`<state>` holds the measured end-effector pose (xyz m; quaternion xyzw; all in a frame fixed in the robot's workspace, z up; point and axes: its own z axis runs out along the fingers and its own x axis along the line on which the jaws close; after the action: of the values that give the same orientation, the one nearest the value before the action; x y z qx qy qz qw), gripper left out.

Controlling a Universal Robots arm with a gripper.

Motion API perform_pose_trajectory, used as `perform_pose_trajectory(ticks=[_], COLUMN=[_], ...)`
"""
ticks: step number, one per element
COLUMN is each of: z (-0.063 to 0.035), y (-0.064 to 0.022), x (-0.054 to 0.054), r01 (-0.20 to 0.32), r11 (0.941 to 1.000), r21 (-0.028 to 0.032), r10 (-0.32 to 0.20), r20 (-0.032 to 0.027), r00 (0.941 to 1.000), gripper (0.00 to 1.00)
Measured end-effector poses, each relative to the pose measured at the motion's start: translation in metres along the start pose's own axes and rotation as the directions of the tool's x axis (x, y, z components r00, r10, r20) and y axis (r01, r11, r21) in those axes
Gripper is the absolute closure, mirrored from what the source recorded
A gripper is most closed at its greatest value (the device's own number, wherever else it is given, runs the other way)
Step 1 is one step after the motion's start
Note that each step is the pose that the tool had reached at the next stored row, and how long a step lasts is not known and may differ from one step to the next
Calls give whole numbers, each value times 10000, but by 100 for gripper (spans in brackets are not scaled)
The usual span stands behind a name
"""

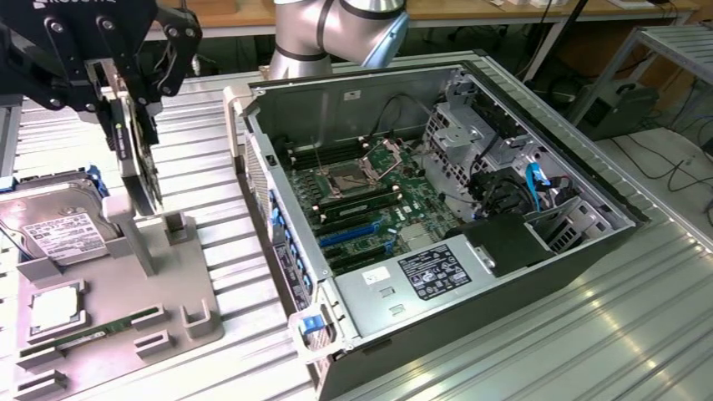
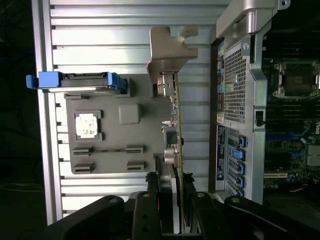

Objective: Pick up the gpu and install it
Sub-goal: 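Pick up the gpu and move the gpu toward the slot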

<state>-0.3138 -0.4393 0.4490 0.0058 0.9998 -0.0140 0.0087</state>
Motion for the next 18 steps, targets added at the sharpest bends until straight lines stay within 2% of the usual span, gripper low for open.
perform_pose_trajectory(ticks=[4, 18], z=[-1, 19], y=[1, 9], x=[-40, -692], r01=[-1, 0], r11=[10000, 10000], r21=[3, 0], r10=[1, 0], r20=[-4, -1], r00=[10000, 10000], gripper=[71, 71])
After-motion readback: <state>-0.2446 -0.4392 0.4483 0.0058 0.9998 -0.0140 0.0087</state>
